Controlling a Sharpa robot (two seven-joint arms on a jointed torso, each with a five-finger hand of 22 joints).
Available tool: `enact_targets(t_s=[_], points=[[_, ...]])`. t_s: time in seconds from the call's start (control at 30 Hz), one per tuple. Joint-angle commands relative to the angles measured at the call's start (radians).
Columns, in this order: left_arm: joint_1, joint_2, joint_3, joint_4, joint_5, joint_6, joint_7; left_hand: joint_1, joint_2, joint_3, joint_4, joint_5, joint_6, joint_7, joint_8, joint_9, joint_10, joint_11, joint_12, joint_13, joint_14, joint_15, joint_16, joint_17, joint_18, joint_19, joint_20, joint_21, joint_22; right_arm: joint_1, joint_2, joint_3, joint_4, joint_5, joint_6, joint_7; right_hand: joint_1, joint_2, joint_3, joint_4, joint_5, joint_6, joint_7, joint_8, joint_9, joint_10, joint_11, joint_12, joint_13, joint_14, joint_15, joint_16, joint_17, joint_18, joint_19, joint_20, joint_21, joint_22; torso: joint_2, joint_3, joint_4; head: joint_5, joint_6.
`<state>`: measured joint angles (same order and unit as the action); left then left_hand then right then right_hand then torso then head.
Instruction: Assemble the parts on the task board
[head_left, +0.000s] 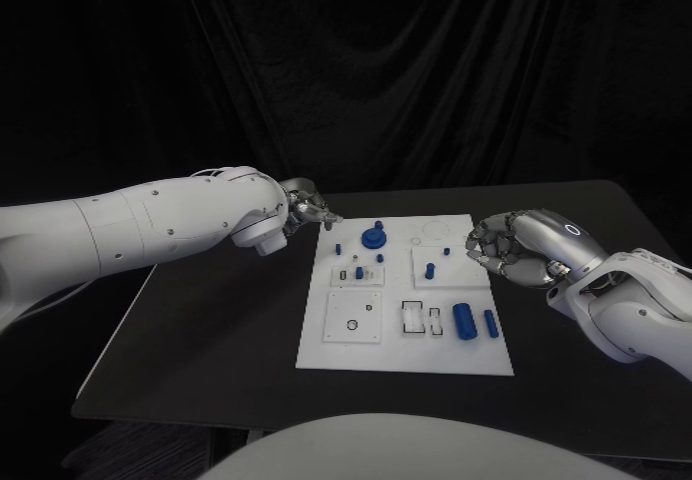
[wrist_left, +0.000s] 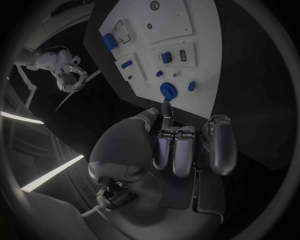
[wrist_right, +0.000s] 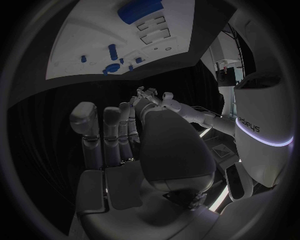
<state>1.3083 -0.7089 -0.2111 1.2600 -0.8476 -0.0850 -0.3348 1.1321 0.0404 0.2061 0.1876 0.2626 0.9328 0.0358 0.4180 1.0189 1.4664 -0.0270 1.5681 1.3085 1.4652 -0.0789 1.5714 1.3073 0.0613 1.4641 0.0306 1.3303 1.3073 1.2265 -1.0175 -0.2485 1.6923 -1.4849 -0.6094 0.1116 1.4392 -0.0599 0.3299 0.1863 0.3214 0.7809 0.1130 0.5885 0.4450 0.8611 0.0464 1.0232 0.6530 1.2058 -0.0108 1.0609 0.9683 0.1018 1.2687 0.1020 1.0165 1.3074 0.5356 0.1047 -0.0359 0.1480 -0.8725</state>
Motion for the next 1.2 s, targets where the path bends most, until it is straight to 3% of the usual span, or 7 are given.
enact_targets(t_s=[0.03, 0.07, 0.33, 0.43, 0.83, 1.03, 1.2], points=[[0.004, 0.019, 0.000, -0.030, -0.064, 0.111, -0.048, -0.002, -0.007, -0.006, 0.012, -0.027, -0.006, 0.000, -0.009, -0.002, 0.104, -0.005, 0.003, 0.262, 0.106, -0.005, -0.001, 0.263, -0.008, 0.003, -0.002, 0.000, 0.192, -0.002, -0.001, 0.001, 0.001, -0.002, 0.003, -0.012, 0.001, 0.010, 0.000, 0.007, 0.005, 0.004, 0.001, 0.001, 0.001, 0.005, 0.001, 0.006, 0.000, 0.006, 0.002, -0.003, -0.001, 0.014, 0.002, 0.000, -0.005, 0.108, 0.003, 0.0017, 0.0014, -0.002, 0.000], [0.004, 0.026, 0.000, -0.040, -0.073, 0.121, -0.051, -0.012, -0.011, -0.018, 0.024, -0.052, -0.003, 0.002, -0.011, -0.003, 0.104, -0.003, 0.003, 0.262, 0.106, -0.003, -0.001, 0.263, -0.008, 0.003, -0.001, 0.000, 0.193, -0.002, -0.001, 0.001, 0.001, -0.002, 0.003, -0.011, 0.001, 0.010, 0.000, 0.007, 0.005, 0.004, 0.001, 0.001, 0.001, 0.005, 0.001, 0.006, 0.000, 0.006, 0.002, -0.003, -0.001, 0.014, 0.002, 0.000, -0.005, 0.108, 0.004, 0.0017, 0.0004, -0.002, 0.000], [0.005, 0.058, 0.000, -0.100, -0.106, 0.160, -0.059, -0.046, -0.015, -0.068, 0.071, -0.122, -0.001, 0.008, -0.024, -0.003, 0.104, 0.003, 0.003, 0.262, 0.106, 0.002, -0.001, 0.263, -0.007, 0.001, 0.004, -0.003, 0.192, 0.000, -0.017, 0.001, 0.010, 0.006, 0.001, -0.009, -0.003, 0.010, -0.003, 0.013, 0.009, 0.002, 0.001, 0.000, 0.000, 0.006, 0.001, 0.006, 0.000, 0.007, 0.002, -0.003, -0.001, 0.013, 0.003, -0.001, -0.005, 0.108, 0.021, 0.0015, -0.0010, -0.001, 0.000], [0.005, 0.058, 0.000, -0.101, -0.109, 0.160, -0.058, -0.056, -0.014, -0.083, 0.084, -0.132, 0.000, 0.010, -0.026, -0.002, 0.104, 0.004, 0.003, 0.262, 0.106, 0.003, -0.001, 0.263, -0.007, 0.001, 0.005, -0.003, 0.192, 0.001, -0.028, 0.001, 0.017, 0.020, -0.002, -0.006, -0.006, 0.011, -0.005, 0.016, 0.009, 0.001, 0.001, 0.000, 0.000, 0.006, 0.001, 0.006, 0.000, 0.007, 0.002, -0.004, -0.002, 0.013, 0.003, -0.001, -0.006, 0.108, 0.026, 0.0006, -0.0012, 0.004, 0.000], [0.008, 0.022, 0.001, -0.066, -0.112, 0.139, -0.044, -0.073, -0.008, -0.107, 0.101, -0.126, -0.001, 0.011, -0.030, 0.001, 0.104, 0.005, 0.003, 0.262, 0.106, 0.004, -0.001, 0.263, -0.007, 0.000, 0.006, -0.005, 0.191, 0.012, -0.087, 0.001, 0.078, 0.035, -0.020, -0.004, -0.010, 0.016, -0.006, 0.027, 0.024, -0.003, 0.001, -0.003, -0.001, 0.006, 0.001, 0.005, -0.001, 0.005, 0.002, -0.007, -0.006, 0.014, 0.003, -0.001, -0.012, 0.107, 0.056, -0.0012, -0.0012, 0.064, 0.000], [0.018, 0.009, 0.001, -0.041, -0.112, 0.119, -0.026, -0.067, -0.005, -0.114, 0.096, -0.111, -0.010, 0.012, -0.033, 0.004, 0.104, 0.006, 0.003, 0.262, 0.106, 0.005, -0.001, 0.263, -0.006, -0.002, 0.007, -0.010, 0.190, 0.022, -0.116, 0.001, 0.105, 0.036, -0.026, -0.009, -0.010, 0.016, -0.006, 0.028, 0.029, -0.004, 0.001, -0.003, -0.001, 0.004, 0.001, 0.004, -0.002, 0.001, 0.002, -0.014, -0.014, 0.016, -0.002, -0.001, -0.021, 0.105, 0.073, -0.0011, 0.0085, 0.066, 0.000], [0.029, 0.008, 0.001, -0.027, -0.112, 0.113, -0.017, -0.053, -0.002, -0.119, 0.091, -0.095, -0.022, 0.015, -0.040, 0.007, 0.104, 0.008, 0.003, 0.262, 0.106, 0.006, -0.001, 0.263, -0.005, -0.005, 0.008, -0.016, 0.188, 0.028, -0.129, 0.001, 0.116, 0.036, -0.020, -0.017, -0.009, 0.016, -0.006, 0.029, 0.031, -0.004, 0.001, -0.003, -0.001, 0.003, 0.001, 0.003, -0.002, -0.003, 0.002, -0.019, -0.019, 0.017, -0.004, -0.001, -0.026, 0.103, 0.089, -0.0005, 0.0157, 0.057, 0.000]])
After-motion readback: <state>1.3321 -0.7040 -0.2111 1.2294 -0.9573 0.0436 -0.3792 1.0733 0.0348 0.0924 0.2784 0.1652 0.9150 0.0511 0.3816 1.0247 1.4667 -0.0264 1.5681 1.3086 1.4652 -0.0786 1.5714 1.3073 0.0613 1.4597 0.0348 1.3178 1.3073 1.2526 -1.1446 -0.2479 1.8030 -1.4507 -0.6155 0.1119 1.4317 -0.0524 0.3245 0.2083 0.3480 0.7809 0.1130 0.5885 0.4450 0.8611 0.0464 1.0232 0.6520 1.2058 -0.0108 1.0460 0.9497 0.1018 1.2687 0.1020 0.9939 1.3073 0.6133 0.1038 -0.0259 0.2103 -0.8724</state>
